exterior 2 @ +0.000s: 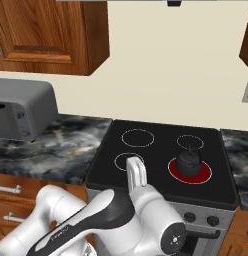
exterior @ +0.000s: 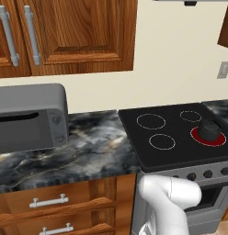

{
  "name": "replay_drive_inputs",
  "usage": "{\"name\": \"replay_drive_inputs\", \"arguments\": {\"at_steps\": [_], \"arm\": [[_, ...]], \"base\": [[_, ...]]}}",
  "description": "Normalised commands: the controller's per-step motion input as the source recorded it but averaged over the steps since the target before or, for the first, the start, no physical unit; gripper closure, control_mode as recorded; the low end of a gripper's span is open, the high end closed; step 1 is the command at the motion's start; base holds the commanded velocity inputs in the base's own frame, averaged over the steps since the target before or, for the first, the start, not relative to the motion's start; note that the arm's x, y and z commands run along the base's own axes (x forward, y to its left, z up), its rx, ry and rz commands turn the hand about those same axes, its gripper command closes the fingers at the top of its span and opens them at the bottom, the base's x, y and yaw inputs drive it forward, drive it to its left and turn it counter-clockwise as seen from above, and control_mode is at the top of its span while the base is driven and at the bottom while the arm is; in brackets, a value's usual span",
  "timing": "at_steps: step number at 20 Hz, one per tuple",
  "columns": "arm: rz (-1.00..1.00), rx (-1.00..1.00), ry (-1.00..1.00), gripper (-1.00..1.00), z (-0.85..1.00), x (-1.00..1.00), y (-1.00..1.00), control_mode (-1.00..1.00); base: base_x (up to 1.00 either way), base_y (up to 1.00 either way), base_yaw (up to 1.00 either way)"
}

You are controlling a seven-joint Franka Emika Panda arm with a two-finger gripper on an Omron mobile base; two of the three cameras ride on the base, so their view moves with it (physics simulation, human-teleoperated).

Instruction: The kettle is done boiling. Turn off the stove, then wait for 300 timesteps before moving the kettle to the dining table.

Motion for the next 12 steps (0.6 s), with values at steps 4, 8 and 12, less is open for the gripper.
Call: {"name": "replay_drive_inputs", "arguments": {"at_steps": [4,8,12], "arm": [[-0.03,0.07,-0.04,-1.0,-0.27,-0.04,0.0,-1.0],[-0.03,0.04,-0.05,-1.0,-0.27,-0.03,0.0,-1.0],[-0.02,0.01,0.0,-1.0,-0.14,-0.06,-0.05,-1.0]], "base": [[0.0,0.0,0.0],[0.0,0.0,0.0],[0.0,0.0,0.0]]}}
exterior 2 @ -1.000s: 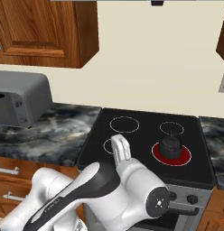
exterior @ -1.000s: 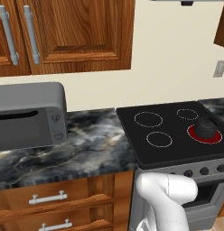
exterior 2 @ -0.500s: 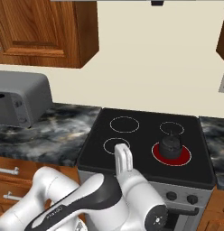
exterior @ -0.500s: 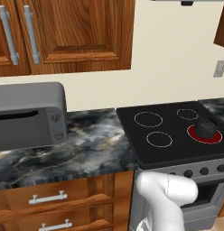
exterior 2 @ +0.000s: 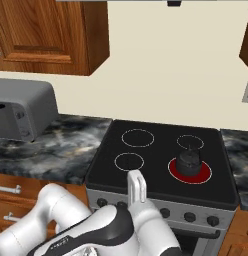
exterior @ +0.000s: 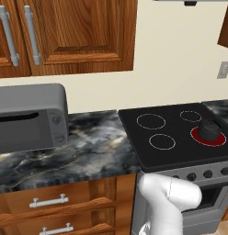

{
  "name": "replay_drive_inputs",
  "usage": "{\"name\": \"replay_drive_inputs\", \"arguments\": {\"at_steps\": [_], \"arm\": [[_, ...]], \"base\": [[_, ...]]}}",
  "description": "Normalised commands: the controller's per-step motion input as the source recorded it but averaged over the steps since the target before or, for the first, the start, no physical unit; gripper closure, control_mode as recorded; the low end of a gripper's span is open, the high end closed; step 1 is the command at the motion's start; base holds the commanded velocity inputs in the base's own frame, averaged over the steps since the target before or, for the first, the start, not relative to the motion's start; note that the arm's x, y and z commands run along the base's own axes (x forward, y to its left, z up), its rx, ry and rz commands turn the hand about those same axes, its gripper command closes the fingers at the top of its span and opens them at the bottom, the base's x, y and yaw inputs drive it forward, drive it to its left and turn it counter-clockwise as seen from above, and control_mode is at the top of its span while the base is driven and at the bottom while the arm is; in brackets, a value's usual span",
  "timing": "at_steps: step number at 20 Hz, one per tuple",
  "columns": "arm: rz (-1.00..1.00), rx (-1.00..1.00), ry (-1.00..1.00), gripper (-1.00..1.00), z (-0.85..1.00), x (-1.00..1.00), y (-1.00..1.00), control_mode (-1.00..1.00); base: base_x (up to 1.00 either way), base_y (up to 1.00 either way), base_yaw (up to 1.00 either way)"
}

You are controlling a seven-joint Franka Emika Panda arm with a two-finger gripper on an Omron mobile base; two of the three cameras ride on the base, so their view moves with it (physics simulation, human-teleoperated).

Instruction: The kettle is done boiling. Turn off the stove, then wait for 300 timesteps before moving the kettle to the dining table.

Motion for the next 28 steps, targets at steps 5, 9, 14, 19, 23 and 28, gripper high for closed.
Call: {"name": "replay_drive_inputs", "arguments": {"at_steps": [5,9,14,19,23,28], "arm": [[-0.02,0.0,0.0,-1.0,-0.12,0.0,-0.02,-1.0],[-0.03,0.01,0.0,-1.0,-0.22,0.0,-0.07,-1.0],[-0.04,0.04,0.0,-1.0,-0.27,0.0,-0.08,-1.0],[-0.04,0.04,0.0,-1.0,-0.31,0.0,-0.08,-1.0],[-0.02,0.02,0.0,-1.0,-0.26,0.0,-0.07,-1.0],[0.0,0.02,-0.05,-1.0,-0.21,0.0,-0.1,-1.0]], "base": [[0.0,0.0,0.0],[0.0,0.0,0.0],[0.0,0.0,0.0],[0.0,0.0,0.0],[0.0,0.0,0.0],[0.0,0.0,0.0]]}}
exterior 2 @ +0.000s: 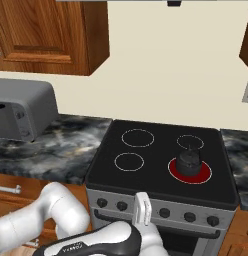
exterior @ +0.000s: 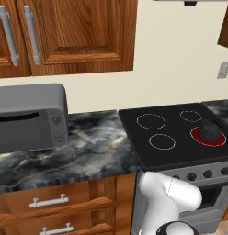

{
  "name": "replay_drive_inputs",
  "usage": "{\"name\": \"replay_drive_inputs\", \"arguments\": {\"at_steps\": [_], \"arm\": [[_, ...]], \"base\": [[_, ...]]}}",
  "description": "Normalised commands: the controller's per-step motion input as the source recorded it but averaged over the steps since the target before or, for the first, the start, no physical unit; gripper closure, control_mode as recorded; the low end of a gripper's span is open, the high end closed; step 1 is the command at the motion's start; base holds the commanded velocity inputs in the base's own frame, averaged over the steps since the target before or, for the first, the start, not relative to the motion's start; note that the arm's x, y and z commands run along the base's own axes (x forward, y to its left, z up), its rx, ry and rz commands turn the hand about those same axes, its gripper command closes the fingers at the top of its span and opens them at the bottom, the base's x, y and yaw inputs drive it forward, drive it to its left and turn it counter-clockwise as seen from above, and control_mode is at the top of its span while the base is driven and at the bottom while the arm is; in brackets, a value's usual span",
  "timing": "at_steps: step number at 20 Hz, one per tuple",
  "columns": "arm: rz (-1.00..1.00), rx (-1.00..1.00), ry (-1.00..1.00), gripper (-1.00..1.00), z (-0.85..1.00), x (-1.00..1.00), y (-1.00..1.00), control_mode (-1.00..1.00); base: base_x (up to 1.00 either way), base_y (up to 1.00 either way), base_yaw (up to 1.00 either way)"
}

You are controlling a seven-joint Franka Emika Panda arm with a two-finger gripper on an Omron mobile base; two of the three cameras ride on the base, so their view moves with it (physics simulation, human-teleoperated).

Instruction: The kettle is done boiling. Turn off the stove, then wait for 300 timesteps before moving the kettle to the dining table.

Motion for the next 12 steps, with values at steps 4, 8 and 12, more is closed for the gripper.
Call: {"name": "replay_drive_inputs", "arguments": {"at_steps": [4,8,12], "arm": [[-0.01,0.01,-0.01,-1.0,-0.16,0.0,-0.1,-1.0],[-0.02,0.01,0.0,-1.0,-0.17,0.0,-0.07,-1.0],[-0.02,0.0,0.0,-1.0,-0.18,0.05,-0.01,-1.0]], "base": [[0.0,0.0,0.0],[0.0,0.0,0.0],[0.0,0.0,0.0]]}}
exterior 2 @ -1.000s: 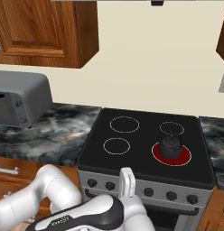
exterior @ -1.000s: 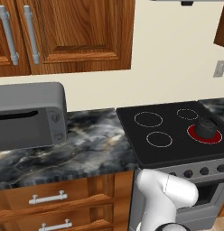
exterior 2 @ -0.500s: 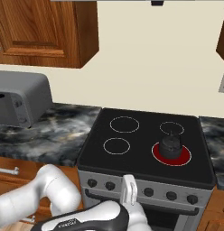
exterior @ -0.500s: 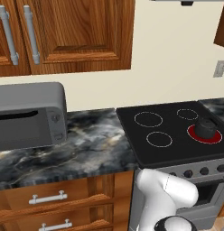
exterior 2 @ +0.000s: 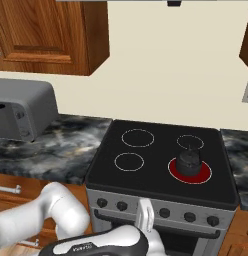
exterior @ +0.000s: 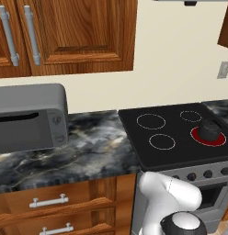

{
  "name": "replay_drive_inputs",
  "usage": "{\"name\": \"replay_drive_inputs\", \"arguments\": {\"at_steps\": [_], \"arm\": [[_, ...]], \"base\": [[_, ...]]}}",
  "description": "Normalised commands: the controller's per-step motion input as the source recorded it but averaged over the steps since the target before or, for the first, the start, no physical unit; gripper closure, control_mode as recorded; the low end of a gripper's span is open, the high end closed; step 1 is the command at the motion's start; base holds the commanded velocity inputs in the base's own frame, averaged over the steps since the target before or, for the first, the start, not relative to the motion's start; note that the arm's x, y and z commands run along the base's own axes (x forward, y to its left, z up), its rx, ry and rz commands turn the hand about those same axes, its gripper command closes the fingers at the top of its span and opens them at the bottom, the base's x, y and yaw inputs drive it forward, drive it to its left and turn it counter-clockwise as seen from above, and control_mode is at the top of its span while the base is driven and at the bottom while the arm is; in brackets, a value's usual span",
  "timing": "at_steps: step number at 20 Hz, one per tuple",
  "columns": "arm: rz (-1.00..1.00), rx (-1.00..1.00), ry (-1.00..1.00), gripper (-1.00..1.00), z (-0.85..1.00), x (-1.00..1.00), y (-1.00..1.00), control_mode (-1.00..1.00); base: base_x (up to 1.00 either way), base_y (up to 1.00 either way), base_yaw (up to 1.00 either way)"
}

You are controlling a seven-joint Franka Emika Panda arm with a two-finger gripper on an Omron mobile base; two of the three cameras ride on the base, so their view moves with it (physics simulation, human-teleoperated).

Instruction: The kettle is done boiling. Turn off the stove, then wait for 300 timesteps before moving the kettle to the dining table.

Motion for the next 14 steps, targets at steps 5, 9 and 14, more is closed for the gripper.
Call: {"name": "replay_drive_inputs", "arguments": {"at_steps": [5,9,14], "arm": [[-0.03,0.0,0.0,-1.0,-0.23,0.12,0.0,-1.0],[-0.04,0.01,0.01,-1.0,-0.25,0.15,0.0,-1.0],[-0.03,0.01,0.0,-1.0,-0.24,0.07,-0.01,-1.0]], "base": [[0.0,0.0,0.0],[0.0,0.0,0.0],[0.0,0.0,0.0]]}}
